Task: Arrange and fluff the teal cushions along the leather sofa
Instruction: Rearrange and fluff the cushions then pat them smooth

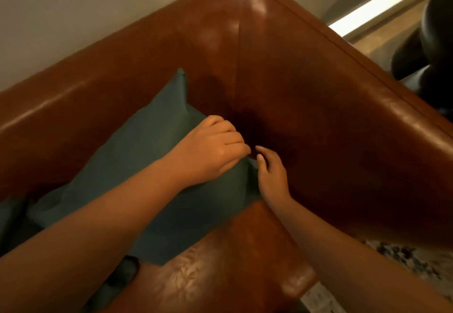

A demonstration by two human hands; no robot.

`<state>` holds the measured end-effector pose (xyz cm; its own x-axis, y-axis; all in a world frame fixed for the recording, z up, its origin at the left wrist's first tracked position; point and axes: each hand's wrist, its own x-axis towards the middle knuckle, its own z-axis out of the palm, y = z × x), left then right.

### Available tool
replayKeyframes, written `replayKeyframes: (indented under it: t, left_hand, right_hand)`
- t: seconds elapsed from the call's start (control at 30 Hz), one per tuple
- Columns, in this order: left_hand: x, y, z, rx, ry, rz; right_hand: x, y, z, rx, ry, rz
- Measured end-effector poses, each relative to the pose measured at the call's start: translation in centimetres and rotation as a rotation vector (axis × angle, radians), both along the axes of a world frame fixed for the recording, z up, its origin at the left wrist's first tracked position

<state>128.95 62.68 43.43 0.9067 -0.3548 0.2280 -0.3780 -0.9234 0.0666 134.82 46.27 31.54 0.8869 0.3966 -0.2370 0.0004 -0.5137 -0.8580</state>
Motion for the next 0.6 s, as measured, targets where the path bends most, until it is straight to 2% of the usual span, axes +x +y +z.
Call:
replayKeyframes:
  t: [0.07, 0.13, 0.27, 0.4, 0.5, 0.6]
  left_hand:
    - [-2.2, 1.5, 1.3, -0.015, -0.070, 0.088]
    - [-4.7, 3.4, 2.1, -0.028, -0.095, 0.202]
    - [-10.5, 6.6, 2.2, -0.034, -0.066, 0.410]
    - [-16.3, 8.5, 1.4, -0.072, -0.041, 0.567]
    - [-20.3, 9.2, 0.3, -0.159, -0.043, 0.728]
    - [-23.6, 9.3, -1.6, -0.300, -0.130, 0.928]
  right_hand:
    - [-2.2, 1.2, 3.3, 0.219, -0.160, 0.071]
    - [-4.7, 2.2, 5.8, 0.333, -0.295, 0.196]
    - [-8.3, 5.0, 8.4, 0.306, -0.486, 0.386]
    - [-10.6, 8.2, 9.5, 0.301, -0.589, 0.598]
    - [-12.1, 10.5, 9.8, 0.290, -0.632, 0.740]
    - [-13.4, 12.6, 9.9, 0.290, -0.649, 0.845]
